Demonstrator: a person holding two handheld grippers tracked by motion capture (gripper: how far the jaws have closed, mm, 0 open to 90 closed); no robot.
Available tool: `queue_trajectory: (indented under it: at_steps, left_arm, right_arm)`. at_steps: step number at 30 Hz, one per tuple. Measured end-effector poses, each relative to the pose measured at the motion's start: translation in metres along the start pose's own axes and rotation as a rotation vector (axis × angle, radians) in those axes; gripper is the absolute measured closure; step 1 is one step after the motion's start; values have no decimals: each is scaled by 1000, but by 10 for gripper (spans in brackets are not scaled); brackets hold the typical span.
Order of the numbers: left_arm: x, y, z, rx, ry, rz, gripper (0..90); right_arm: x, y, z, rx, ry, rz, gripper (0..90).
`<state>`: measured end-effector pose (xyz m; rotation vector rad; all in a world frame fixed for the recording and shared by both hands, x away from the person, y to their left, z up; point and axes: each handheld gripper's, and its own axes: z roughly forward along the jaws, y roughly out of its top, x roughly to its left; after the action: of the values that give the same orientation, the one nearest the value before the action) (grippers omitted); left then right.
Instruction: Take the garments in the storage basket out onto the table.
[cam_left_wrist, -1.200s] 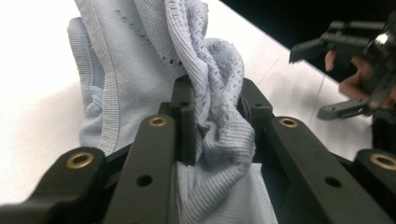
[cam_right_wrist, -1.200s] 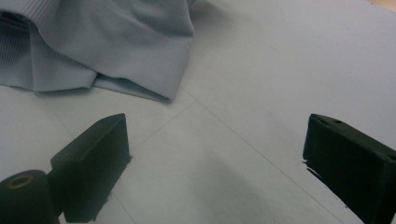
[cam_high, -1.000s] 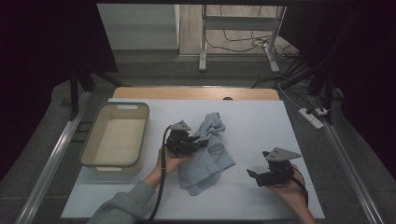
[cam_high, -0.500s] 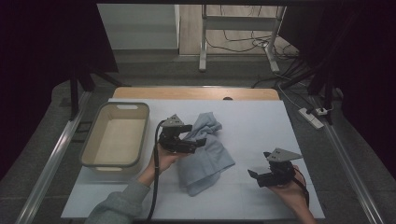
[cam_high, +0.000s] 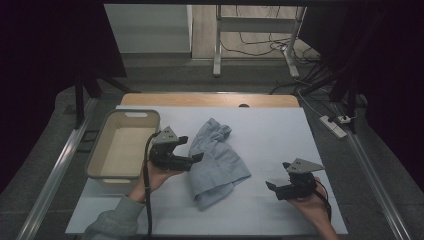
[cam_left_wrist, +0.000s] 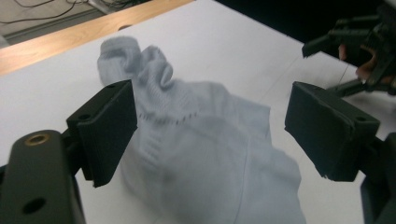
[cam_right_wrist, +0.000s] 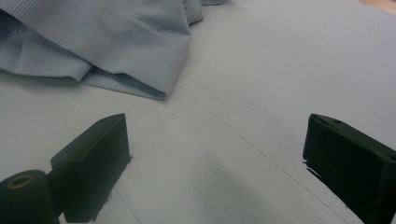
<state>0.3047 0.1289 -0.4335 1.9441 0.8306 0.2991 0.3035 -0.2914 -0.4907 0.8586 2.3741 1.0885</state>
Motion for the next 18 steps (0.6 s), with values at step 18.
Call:
queue_trajectory:
  at_steps: [18]
  left_arm:
    - [12,-59,-65,19,103,-45,189]
  right_arm:
    - [2,2,-6,-58,24,-7,68]
